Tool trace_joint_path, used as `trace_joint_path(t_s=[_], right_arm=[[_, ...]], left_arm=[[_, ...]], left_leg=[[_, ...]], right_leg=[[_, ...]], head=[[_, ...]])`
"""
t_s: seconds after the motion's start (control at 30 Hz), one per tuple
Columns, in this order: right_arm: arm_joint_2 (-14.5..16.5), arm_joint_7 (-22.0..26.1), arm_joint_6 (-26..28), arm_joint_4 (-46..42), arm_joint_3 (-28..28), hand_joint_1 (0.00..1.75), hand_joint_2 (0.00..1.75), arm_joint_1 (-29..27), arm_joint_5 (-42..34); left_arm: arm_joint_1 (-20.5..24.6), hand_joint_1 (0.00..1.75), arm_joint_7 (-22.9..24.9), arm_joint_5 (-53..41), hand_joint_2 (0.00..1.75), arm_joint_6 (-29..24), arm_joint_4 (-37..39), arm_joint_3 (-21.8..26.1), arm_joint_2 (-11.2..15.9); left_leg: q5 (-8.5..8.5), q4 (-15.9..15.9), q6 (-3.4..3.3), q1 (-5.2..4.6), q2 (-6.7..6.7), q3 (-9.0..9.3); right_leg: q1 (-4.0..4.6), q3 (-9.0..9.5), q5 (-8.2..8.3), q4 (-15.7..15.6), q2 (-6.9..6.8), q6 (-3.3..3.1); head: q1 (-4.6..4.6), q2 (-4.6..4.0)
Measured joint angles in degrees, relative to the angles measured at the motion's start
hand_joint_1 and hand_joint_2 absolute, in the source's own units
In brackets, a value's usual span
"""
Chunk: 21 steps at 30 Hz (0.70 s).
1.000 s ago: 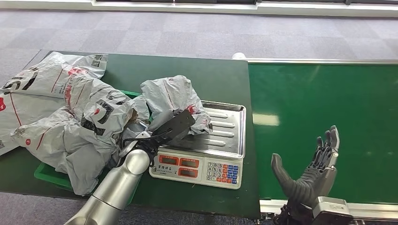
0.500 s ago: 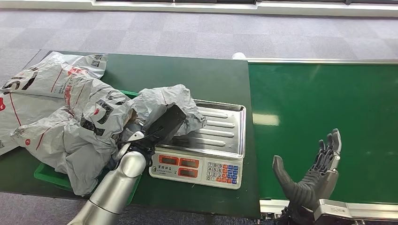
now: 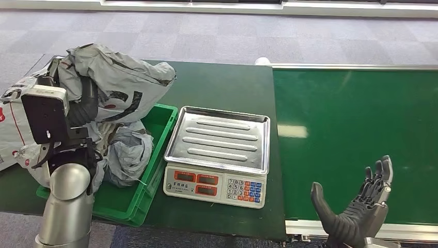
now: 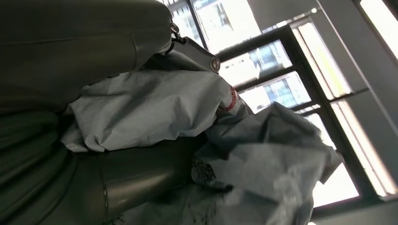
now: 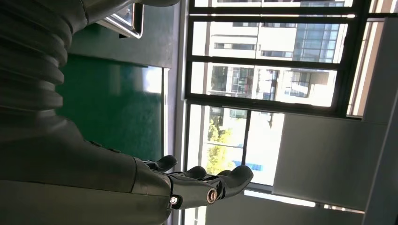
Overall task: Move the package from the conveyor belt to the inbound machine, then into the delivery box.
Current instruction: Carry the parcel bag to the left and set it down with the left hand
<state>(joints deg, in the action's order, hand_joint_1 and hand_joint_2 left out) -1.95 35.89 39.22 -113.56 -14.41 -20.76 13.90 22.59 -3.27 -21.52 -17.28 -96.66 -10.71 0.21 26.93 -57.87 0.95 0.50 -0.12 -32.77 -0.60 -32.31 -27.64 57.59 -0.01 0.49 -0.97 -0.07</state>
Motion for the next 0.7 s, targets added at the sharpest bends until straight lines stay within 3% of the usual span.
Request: trace_joint_path(t_s=[0.17, 0.37, 0.47, 0.6, 0.7], right_arm=[[0.01, -0.64, -1.69, -0.98, 0.83, 0.0, 1.75, -0.64, 0.63], [0.07, -0.64, -2.2, -1.24, 1.4, 0.0, 1.75, -0.89, 0.8], [0.07, -0.68, -2.54, -1.39, 1.55, 0.0, 1.75, -0.94, 0.92], [0.07, -1.25, -4.51, -1.4, 1.85, 0.0, 1.75, -0.83, 1.17], [0.07, -1.59, -5.37, -1.39, 2.09, 0.0, 1.75, -0.34, 1.18]], left_arm=[[-3.68, 1.75, 1.58, -6.23, 1.75, 5.32, -0.48, 8.81, 2.16], [-5.18, 1.75, 1.57, -7.49, 1.75, 5.65, -0.56, 12.4, 2.59], [-5.59, 1.75, 4.91, -10.52, 1.75, 7.69, -0.52, 13.14, 2.93], [-7.68, 1.75, 13.87, -23.42, 1.75, 18.32, 1.92, 14.25, 4.92], [-9.78, 1.75, 13.48, -31.24, 1.75, 27.01, 8.17, 15.13, 7.3]], left_leg=[[-0.02, 0.01, 0.06, 0.01, 0.14, 0.04], [0.0, 0.0, 0.07, 0.02, 0.16, 0.05], [0.0, 0.0, 0.07, 0.01, 0.14, 0.04], [0.08, 0.06, 0.17, 0.0, 0.23, 0.17], [0.08, 0.11, 0.21, 0.0, 0.33, 0.35]], right_leg=[[0.0, -0.05, 0.01, 0.0, 0.12, -0.07], [-0.04, -0.04, 0.05, -0.01, 0.15, -0.05], [-0.03, -0.02, 0.05, -0.01, 0.14, -0.05], [-0.01, 0.06, 0.01, -0.01, 0.22, -0.1], [-0.01, 0.11, -0.02, -0.01, 0.3, -0.16]], head=[[-0.01, 0.0], [-0.01, 0.0], [-0.01, 0.0], [0.0, 0.0], [0.0, 0.0]])
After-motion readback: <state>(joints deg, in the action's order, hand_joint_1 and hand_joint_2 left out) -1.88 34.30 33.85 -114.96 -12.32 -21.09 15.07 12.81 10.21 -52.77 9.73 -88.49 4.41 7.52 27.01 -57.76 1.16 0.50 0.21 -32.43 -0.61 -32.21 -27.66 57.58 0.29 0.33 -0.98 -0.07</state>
